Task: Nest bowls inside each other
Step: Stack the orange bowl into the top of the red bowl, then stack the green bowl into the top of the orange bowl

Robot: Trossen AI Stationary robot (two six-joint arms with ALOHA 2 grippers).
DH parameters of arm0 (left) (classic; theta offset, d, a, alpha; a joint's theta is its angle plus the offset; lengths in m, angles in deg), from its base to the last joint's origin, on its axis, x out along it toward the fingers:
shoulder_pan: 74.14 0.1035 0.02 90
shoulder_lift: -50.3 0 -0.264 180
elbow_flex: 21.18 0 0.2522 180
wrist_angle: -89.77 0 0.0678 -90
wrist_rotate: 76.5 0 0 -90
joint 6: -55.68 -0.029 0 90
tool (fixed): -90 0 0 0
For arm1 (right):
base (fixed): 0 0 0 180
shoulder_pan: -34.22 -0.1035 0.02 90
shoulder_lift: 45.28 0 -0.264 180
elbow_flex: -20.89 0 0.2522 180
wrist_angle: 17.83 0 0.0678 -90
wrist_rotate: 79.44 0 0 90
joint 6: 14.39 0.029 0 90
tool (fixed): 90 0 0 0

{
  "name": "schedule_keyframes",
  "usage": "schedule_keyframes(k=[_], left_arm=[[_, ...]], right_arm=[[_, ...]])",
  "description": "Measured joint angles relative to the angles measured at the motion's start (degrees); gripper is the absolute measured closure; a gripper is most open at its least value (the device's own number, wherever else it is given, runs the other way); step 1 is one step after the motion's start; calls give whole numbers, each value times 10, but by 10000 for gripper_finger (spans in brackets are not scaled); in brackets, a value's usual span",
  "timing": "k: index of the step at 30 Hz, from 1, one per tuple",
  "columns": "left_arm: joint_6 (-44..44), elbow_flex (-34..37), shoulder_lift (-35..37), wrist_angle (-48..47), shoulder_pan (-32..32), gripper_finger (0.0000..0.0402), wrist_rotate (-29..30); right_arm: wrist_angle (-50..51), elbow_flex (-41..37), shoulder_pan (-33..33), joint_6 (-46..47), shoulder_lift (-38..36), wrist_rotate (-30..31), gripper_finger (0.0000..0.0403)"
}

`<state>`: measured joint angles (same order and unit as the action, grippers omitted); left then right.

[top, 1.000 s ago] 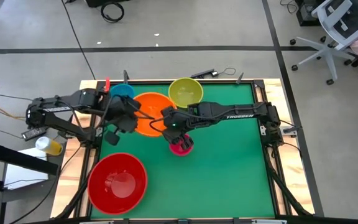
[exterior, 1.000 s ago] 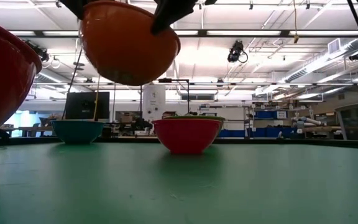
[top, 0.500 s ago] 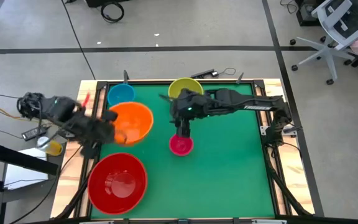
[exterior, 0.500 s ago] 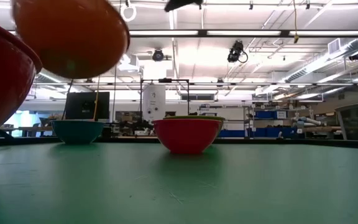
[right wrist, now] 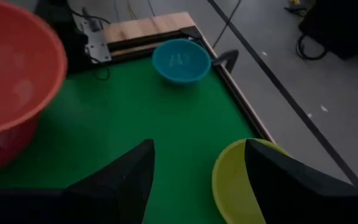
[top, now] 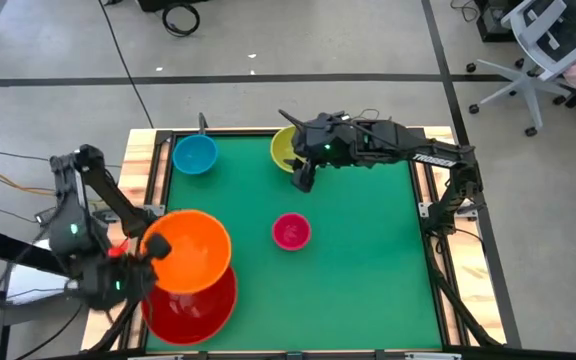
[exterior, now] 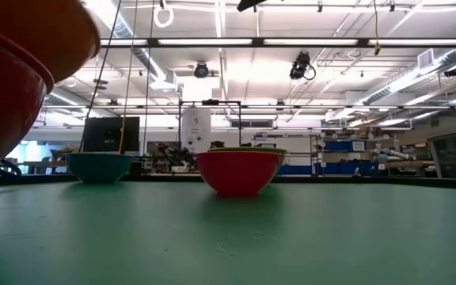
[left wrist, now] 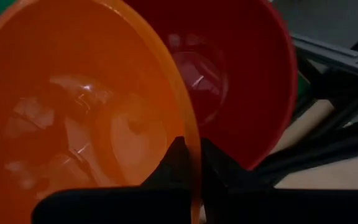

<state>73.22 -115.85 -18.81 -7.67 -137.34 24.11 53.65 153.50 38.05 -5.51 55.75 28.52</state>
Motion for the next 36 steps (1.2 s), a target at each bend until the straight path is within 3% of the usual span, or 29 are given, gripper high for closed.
schedule_keyframes(k=[8, 12, 20, 31, 36], left_arm=[[89, 54, -49, 120, -79, 393, 42], [121, 60, -74, 126, -98, 393, 63], [116, 60, -127, 143, -100, 370, 60], [153, 60, -131, 153, -100, 349, 45], [192, 60, -131, 154, -103, 299, 39]], right_arm=[[-2, -1, -8, 7, 10, 2, 152], [-1, -1, -7, 6, 10, 3, 152], [0, -1, -7, 6, 10, -9, 152], [25, -1, -8, 11, 10, -9, 152], [27, -1, -12, 15, 10, -12, 152]])
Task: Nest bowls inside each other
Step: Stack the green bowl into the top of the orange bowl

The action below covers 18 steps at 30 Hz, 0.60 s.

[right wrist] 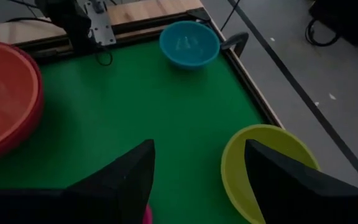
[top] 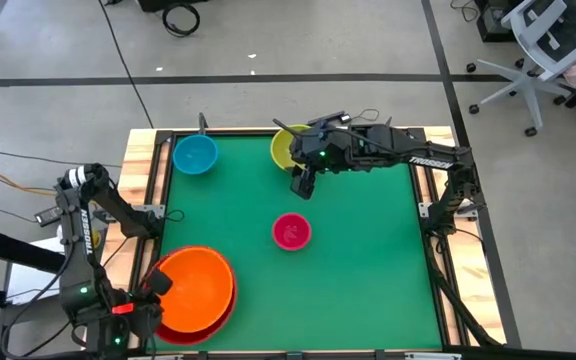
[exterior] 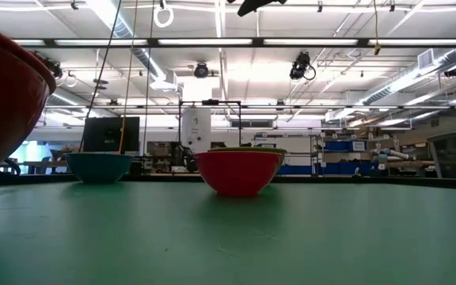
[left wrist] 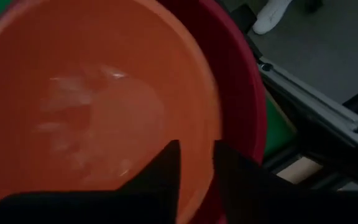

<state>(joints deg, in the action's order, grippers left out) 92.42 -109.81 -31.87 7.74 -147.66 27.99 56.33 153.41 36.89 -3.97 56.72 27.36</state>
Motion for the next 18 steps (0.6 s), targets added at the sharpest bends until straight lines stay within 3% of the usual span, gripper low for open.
schedule_keyframes(k=[9, 13, 18], left_arm=[[117, -1, 44, -7, -1, 157, 13], [165, -1, 89, -32, -1, 146, 98], [227, -1, 143, -91, 3, 163, 185]], right_arm=[[7, 0, -11, 31, 0, -1, 152], [10, 0, -11, 75, 0, 9, 152], [40, 0, -7, 169, 0, 41, 152]])
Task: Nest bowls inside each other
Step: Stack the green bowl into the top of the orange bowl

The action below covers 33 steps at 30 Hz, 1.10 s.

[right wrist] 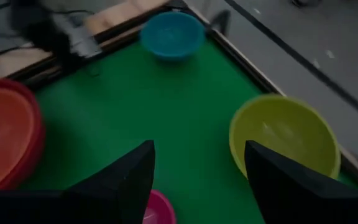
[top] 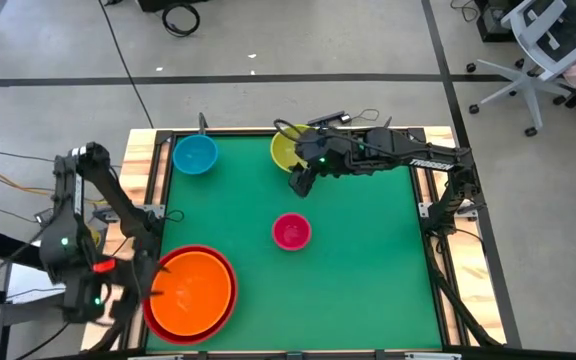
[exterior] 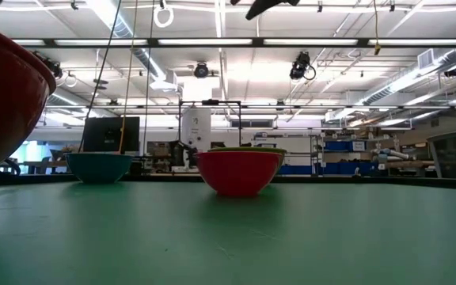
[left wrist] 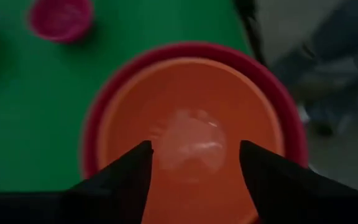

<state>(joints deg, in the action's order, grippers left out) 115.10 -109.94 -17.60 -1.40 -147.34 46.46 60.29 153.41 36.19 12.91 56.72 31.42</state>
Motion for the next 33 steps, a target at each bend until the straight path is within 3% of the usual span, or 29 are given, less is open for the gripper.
schedule_keyframes(k=[7, 13, 17, 23, 33], left_arm=[[95, 0, 50, -100, 50, 189, 67], [87, 10, 92, -123, 130, 193, 93], [63, 48, 139, -114, 189, 193, 94], [-7, 144, 221, -3, 268, 193, 93], [-164, 238, 268, 148, 459, 193, 59]], right_arm=[[140, 0, 21, 224, 0, 25, 152], [256, 0, 24, 316, 0, 6, 152], [256, -23, 24, 327, -5, -2, 152], [241, -122, 43, 360, -23, -20, 152], [57, -266, 116, 357, -41, -75, 152]])
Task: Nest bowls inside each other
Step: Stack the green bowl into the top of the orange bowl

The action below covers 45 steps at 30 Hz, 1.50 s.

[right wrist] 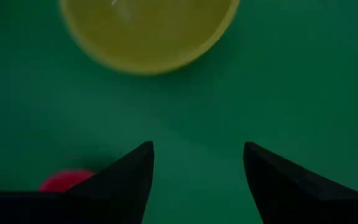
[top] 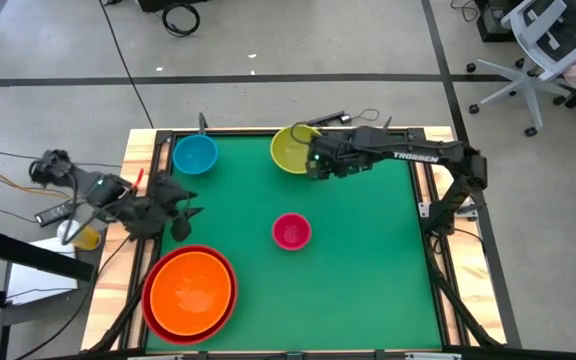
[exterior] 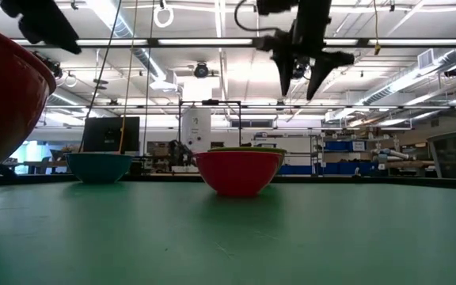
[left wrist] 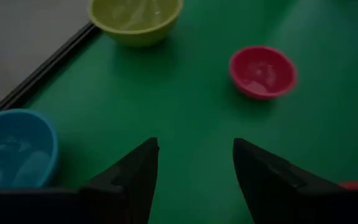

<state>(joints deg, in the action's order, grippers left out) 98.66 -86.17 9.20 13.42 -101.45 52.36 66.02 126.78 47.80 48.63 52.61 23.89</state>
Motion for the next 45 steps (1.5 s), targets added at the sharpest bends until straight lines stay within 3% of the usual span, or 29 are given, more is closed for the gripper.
schedule_keyframes(k=[7, 14, 21, 31, 45], left_arm=[[-103, 1, -17, 76, 178, 193, -82], [-189, 1, -73, 184, 360, 193, -190], [-198, 1, -142, 270, 470, 193, -247], [-131, 1, -227, 307, 542, 193, -272], [-37, 1, -304, 358, 549, 193, -272]], right_arm=[[-83, -32, 100, -29, 3, -1, 152], [-192, -68, 205, -117, 36, -82, 152], [-235, -69, 241, -195, 92, -109, 152], [-268, -68, 262, -284, 149, -133, 164], [-290, -67, 262, -374, 155, -119, 231]])
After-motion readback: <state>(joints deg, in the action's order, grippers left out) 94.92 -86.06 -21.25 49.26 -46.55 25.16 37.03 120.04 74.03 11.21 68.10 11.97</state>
